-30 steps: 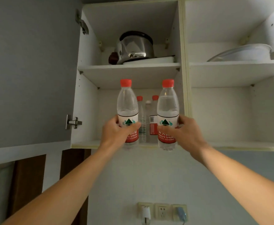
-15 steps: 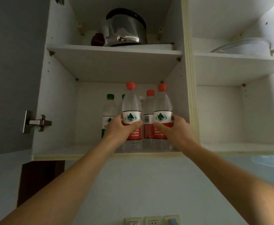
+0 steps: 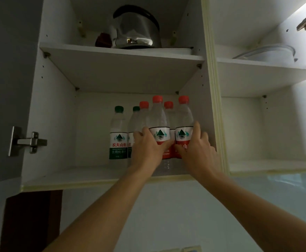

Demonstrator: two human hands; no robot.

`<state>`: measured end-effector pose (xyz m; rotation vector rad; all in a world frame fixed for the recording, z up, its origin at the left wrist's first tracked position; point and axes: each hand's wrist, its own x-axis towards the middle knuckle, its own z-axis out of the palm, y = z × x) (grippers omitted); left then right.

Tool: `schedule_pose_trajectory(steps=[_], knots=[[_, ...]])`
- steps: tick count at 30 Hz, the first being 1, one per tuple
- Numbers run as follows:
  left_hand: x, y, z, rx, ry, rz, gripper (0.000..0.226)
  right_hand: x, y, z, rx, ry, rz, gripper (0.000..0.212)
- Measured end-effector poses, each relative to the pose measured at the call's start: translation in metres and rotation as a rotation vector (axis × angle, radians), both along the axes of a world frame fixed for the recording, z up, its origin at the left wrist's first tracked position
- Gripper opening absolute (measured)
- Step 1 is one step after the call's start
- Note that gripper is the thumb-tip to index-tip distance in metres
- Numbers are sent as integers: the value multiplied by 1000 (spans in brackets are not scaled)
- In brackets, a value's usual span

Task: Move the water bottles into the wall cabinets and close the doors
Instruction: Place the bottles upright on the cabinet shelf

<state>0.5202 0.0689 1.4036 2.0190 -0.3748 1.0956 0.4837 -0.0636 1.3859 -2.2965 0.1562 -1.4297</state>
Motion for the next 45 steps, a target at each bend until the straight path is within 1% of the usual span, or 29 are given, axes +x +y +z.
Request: schedule_pose_trajectory(steps=[4, 6, 8, 10, 12, 14, 16, 18, 22, 25, 27, 29, 31, 33, 34, 36, 39, 43, 45], knots=[[0, -2, -1, -44, -41, -43, 86, -1, 2, 0, -1, 9, 16, 91], [-1, 4, 0, 11, -42, -31, 87, -4, 7, -4, -29, 17, 37, 95], [0, 17, 3, 119, -58, 10, 79, -8, 12, -8, -101, -40, 41, 94], [1, 35, 8, 165, -86, 13, 73, -12, 21, -7, -194, -132, 70, 85], [4, 59, 17, 134, -114, 27, 69, -12, 32, -6, -280, -184, 109, 82], [11, 87, 27, 99, -146, 69, 62, -10, 46, -5, -325, -195, 140, 81], [23, 112, 36, 75, -122, 89, 60, -7, 62, -5, -359, -197, 166, 80], [37, 130, 41, 46, -22, 41, 72, -1, 79, 0, -395, -213, 203, 78], [58, 145, 40, -51, 217, -173, 102, 13, 108, 34, -429, -234, 279, 73], [70, 147, 36, -98, 340, -343, 116, 26, 114, 66, -522, -231, 207, 68], [78, 147, 32, -114, 375, -412, 120, 35, 111, 77, -611, -181, 94, 76], [84, 147, 26, -98, 373, -435, 116, 40, 106, 79, -712, -121, -52, 84], [89, 147, 22, -17, 330, -391, 102, 41, 100, 71, -764, -105, -160, 88], [90, 148, 21, 35, 293, -358, 83, 40, 95, 57, -714, -130, -192, 93], [90, 148, 21, 36, 285, -355, 79, 38, 92, 48, -647, -136, -181, 98], [90, 150, 20, 21, 279, -363, 77, 33, 87, 28, -498, -128, -146, 107], [90, 150, 19, -7, 282, -370, 78, 29, 79, 8, -377, -113, -93, 108], [88, 150, 18, 2, 268, -336, 78, 27, 73, 8, -209, -152, 76, 112], [86, 153, 17, 20, 248, -294, 75, 27, 75, 9, -179, -162, 132, 114]])
